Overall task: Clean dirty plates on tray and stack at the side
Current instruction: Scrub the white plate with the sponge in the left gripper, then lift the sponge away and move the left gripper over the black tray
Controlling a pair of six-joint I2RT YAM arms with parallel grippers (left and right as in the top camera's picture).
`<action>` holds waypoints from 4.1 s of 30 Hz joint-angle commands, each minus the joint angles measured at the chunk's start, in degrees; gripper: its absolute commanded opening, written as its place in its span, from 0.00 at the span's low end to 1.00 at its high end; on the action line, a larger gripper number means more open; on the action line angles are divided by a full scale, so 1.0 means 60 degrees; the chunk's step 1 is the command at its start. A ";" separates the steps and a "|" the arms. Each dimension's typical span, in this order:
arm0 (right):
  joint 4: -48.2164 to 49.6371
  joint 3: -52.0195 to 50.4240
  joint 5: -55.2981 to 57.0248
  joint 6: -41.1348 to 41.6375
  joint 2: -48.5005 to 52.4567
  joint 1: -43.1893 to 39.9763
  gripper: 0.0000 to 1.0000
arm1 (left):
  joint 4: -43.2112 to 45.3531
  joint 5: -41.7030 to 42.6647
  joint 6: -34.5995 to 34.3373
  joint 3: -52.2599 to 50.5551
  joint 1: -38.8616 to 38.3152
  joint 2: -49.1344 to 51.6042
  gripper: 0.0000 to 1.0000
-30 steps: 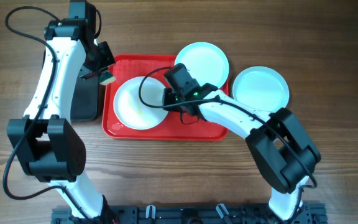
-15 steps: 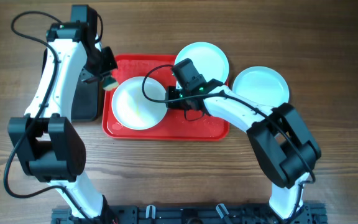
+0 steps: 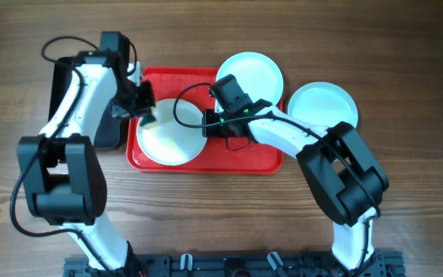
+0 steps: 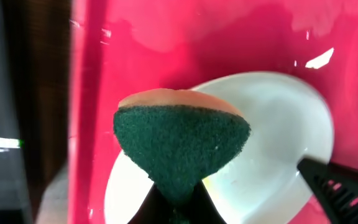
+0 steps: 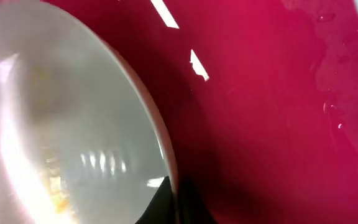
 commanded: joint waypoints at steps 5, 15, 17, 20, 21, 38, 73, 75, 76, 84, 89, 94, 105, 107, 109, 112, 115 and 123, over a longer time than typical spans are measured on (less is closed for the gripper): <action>0.0051 0.0197 -0.0335 -0.0091 0.0186 0.0018 0.04 | 0.2069 -0.0831 -0.0576 -0.2492 -0.0794 -0.0120 0.04; 0.0055 0.0193 -0.0433 -0.0098 0.0186 0.0018 0.04 | 0.3078 -0.0874 -0.1614 -0.4033 -0.1676 -0.0127 0.04; 0.0055 0.0193 -0.0433 -0.0102 0.0186 0.0011 0.04 | 0.2983 0.1016 -0.0412 -0.4033 -0.1789 -0.0127 0.04; 0.0055 0.0193 -0.0430 -0.0102 0.0186 0.0011 0.04 | 0.2856 0.2652 0.0568 -0.4033 -0.1825 -0.0127 0.04; 0.0051 0.0193 -0.0430 -0.0106 0.0186 0.0011 0.04 | 0.2823 0.2630 0.0572 -0.4033 -0.1821 -0.0127 0.04; 0.0047 0.0193 -0.0430 -0.0109 0.0186 0.0000 0.04 | 0.1759 -0.5227 -0.4393 -0.4029 -0.1774 -0.0127 0.04; -0.0098 0.0193 -0.0433 -0.0204 0.0186 0.0000 0.04 | 0.3891 0.3064 0.1818 -0.3235 -0.1734 -0.0127 0.04; -0.0098 0.0193 -0.0433 -0.0204 0.0186 0.0000 0.04 | 0.3111 0.2138 0.1810 -0.2969 -0.1665 -0.0127 0.04; -0.0098 0.0193 -0.0433 -0.0204 0.0186 0.0000 0.04 | 0.2812 0.1534 0.1738 -0.2885 -0.1632 -0.0127 0.04; -0.0095 0.0193 -0.0437 -0.0197 0.0186 0.0000 0.04 | 0.1978 -0.3705 -0.0619 -0.2728 -0.1242 -0.0127 0.04; -0.0098 0.0193 -0.0441 -0.0193 0.0186 0.0000 0.04 | 0.2463 -0.5224 -0.1843 -0.2728 -0.1195 -0.0127 0.04; -0.0098 0.0193 -0.0474 -0.0193 0.0186 0.0000 0.04 | 0.3337 -0.5220 -0.1843 -0.2728 -0.1220 -0.0127 0.04; -0.0095 0.0193 -0.0470 -0.0193 0.0186 0.0000 0.04 | 0.4524 0.0488 0.0612 -0.2725 -0.1406 -0.0127 0.04; -0.0095 0.0193 -0.0470 -0.0200 0.0186 0.0000 0.04 | 0.4488 0.1734 0.0987 -0.2725 -0.1421 -0.0127 0.04; -0.0098 0.0193 -0.0477 -0.0200 0.0186 0.0000 0.04 | 0.4415 0.2623 0.1133 -0.2725 -0.1421 -0.0127 0.04; -0.0113 0.0193 -0.0506 -0.0200 0.0186 0.0000 0.04 | 0.4065 0.3512 0.1581 -0.2648 -0.1417 -0.0135 0.04; -0.0138 0.0193 -0.0510 -0.0197 0.0182 0.0000 0.04 | 0.3373 0.3486 0.1723 -0.2302 -0.1370 -0.0142 0.04; -0.0499 0.0317 -0.0612 -0.0259 0.0178 -0.0109 0.04 | 0.0612 0.0510 0.0761 0.0331 -0.0226 -0.0142 0.04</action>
